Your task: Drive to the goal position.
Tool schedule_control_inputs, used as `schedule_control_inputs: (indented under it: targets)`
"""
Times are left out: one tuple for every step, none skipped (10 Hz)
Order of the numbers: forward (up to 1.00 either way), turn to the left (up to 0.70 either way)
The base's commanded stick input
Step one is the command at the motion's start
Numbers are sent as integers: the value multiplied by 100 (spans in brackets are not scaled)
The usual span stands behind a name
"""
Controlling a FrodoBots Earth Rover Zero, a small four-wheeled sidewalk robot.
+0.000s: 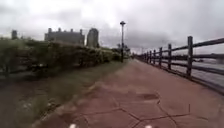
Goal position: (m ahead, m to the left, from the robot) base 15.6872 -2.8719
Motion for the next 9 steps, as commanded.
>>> schedule_control_inputs:
  targets:
    - [95, -38]
    - [95, -38]
    - [95, -38]
    - [95, -38]
    - [95, -38]
    - [95, -12]
    - [95, -2]
    - [95, 0]
    - [95, 0]
